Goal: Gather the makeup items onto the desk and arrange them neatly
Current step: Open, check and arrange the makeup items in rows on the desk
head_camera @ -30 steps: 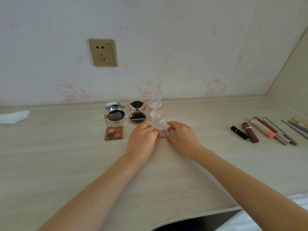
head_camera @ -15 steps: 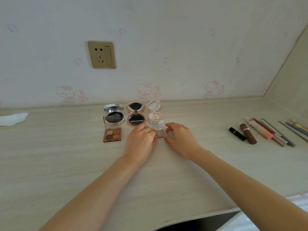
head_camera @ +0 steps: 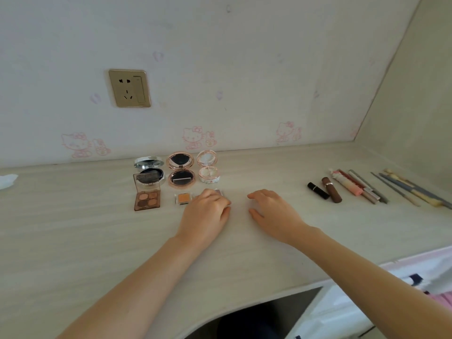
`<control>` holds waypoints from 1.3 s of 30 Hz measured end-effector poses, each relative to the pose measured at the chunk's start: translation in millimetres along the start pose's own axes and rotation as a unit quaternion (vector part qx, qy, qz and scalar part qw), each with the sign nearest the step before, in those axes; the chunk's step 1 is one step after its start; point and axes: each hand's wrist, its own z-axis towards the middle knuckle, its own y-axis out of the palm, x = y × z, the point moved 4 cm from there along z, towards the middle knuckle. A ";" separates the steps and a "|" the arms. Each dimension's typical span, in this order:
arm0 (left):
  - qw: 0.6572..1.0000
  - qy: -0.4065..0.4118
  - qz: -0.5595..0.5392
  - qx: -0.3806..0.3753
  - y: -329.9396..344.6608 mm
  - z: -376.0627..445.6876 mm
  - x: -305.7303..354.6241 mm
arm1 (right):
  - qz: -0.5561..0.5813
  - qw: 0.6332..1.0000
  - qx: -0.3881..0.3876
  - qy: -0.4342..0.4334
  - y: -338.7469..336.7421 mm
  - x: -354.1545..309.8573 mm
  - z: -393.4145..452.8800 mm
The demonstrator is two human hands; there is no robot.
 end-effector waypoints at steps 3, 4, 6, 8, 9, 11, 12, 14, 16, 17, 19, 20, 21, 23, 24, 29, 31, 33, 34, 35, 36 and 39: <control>1.000 0.022 -0.019 -0.003 7.9 1.5 20.5 | -0.006 1.000 0.012 0.012 -11.4 16.7 -18.3; 0.999 0.023 -0.031 -0.004 10.5 2.7 27.7 | -0.008 1.000 0.017 0.016 -15.1 23.1 -24.7; 0.998 0.025 -0.052 -0.004 15.7 5.8 43.1 | -0.017 0.999 0.024 0.024 -22.5 36.3 -37.0; 0.997 0.041 -0.060 -0.006 22.4 9.9 60.0 | -0.025 0.999 0.029 0.036 -30.2 50.2 -48.5; 0.997 0.049 -0.063 -0.008 26.3 12.2 68.0 | -0.027 0.998 0.031 0.042 -34.1 57.4 -54.0; 0.996 0.060 -0.071 -0.010 35.7 17.7 82.1 | -0.032 0.997 0.034 0.057 -41.6 72.6 -64.1; 0.995 0.064 -0.077 -0.012 41.2 20.8 88.6 | -0.034 0.997 0.035 0.066 -45.5 80.6 -68.7; 0.993 0.078 -0.085 -0.020 52.3 27.4 102.3 | -0.039 0.995 0.041 0.082 -52.9 96.4 -76.9; 0.991 0.100 -0.089 -0.023 63.1 35.4 116.7 | -0.043 0.994 0.048 0.094 -60.0 111.9 -84.0; 0.989 0.111 -0.089 -0.027 68.4 39.7 123.8 | -0.046 0.993 0.051 0.100 -63.5 119.2 -87.4; 0.987 0.134 -0.085 -0.028 77.8 49.0 137.5 | -0.053 0.991 0.051 0.115 -69.3 133.8 -93.2; 0.986 0.142 -0.082 -0.030 82.4 53.9 143.2 | -0.057 0.990 0.052 0.120 -71.7 140.7 -95.3; 0.985 0.147 -0.080 -0.033 86.2 58.9 148.4 | -0.059 0.989 0.053 0.126 -74.2 147.4 -97.0; 0.984 0.152 -0.080 -0.042 94.2 69.9 156.7 | -0.058 0.987 0.054 0.138 -77.7 158.9 -99.3; 0.984 0.152 -0.081 -0.049 97.1 75.3 159.4 | -0.056 0.987 0.055 0.144 -78.7 163.1 -99.8; 0.986 0.123 -0.072 -0.089 112.8 106.2 167.8 | -0.054 0.984 0.055 0.163 -83.7 181.0 -96.1; 0.987 0.108 -0.065 -0.098 118.8 118.2 168.6 | -0.046 0.984 0.053 0.166 -83.4 184.4 -90.7; 0.988 0.086 -0.067 -0.113 125.8 130.3 168.5 | -0.040 0.984 0.055 0.165 -81.9 185.2 -84.3; 0.987 0.077 -0.070 -0.120 128.9 136.0 168.8 | -0.038 0.984 0.058 0.161 -81.2 185.2 -80.6; 0.987 0.067 -0.073 -0.128 132.2 141.3 168.8 | -0.038 0.985 0.061 0.158 -80.2 184.8 -76.7; 0.986 0.055 -0.076 -0.135 134.5 146.1 169.1 | -0.039 0.985 0.062 0.157 -78.8 184.6 -73.0; 0.981 0.000 -0.081 -0.177 144.9 156.6 168.1 | -0.045 0.983 0.063 0.164 -71.9 186.7 -61.9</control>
